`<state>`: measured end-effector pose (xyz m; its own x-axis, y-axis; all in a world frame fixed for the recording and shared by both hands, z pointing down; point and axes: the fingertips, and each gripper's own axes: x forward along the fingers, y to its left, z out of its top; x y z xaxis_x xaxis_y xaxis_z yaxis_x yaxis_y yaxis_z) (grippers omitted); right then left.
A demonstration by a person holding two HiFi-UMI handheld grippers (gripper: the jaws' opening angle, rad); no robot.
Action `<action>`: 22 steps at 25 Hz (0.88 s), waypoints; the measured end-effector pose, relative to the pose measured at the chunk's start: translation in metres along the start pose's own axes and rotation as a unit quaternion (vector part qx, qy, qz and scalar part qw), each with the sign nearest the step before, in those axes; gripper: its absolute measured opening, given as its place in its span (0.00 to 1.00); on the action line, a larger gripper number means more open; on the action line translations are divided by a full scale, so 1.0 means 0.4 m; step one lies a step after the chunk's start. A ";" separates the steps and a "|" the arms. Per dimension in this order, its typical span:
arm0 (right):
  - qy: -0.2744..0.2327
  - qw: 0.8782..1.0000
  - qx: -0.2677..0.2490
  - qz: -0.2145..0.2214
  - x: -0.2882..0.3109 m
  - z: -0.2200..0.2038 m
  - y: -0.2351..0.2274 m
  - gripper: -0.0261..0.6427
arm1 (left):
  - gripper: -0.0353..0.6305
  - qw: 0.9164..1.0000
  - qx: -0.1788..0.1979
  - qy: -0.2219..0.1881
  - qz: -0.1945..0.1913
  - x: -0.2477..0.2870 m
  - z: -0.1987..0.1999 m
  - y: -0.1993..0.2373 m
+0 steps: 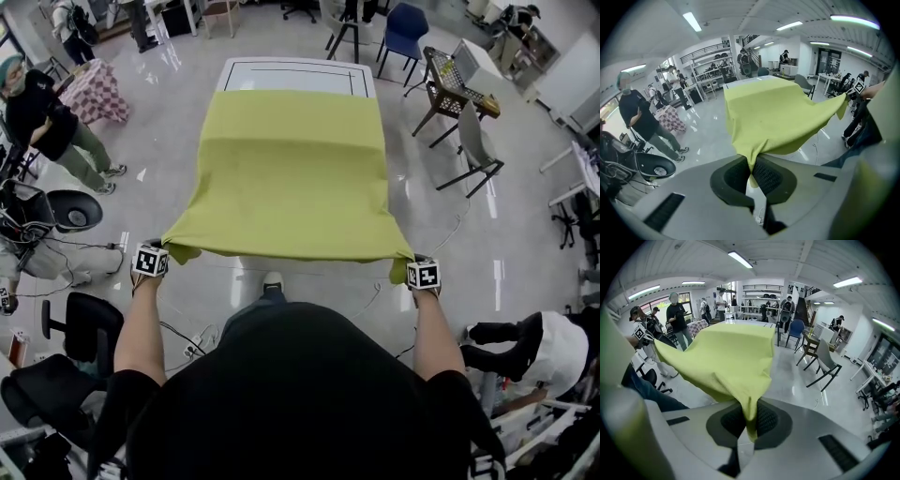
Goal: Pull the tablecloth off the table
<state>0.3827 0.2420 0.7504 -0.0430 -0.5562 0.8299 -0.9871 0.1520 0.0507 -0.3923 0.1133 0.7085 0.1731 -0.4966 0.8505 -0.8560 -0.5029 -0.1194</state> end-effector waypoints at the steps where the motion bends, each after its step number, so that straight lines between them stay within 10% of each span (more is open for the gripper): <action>1: -0.004 1.000 0.000 -0.002 -0.009 0.003 0.000 0.07 | 0.09 1.000 -0.002 -0.003 0.001 -0.005 0.000 0.000; 22: -0.091 0.994 -0.026 -0.059 -0.133 0.150 -0.070 0.07 | 0.09 0.996 0.029 -0.072 0.033 -0.123 0.152 0.018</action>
<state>0.4033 0.2183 0.6713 0.0400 -0.7109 0.7021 -0.9777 0.1172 0.1743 -0.3771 0.0911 0.6345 0.1882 -0.6241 0.7583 -0.8393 -0.5032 -0.2059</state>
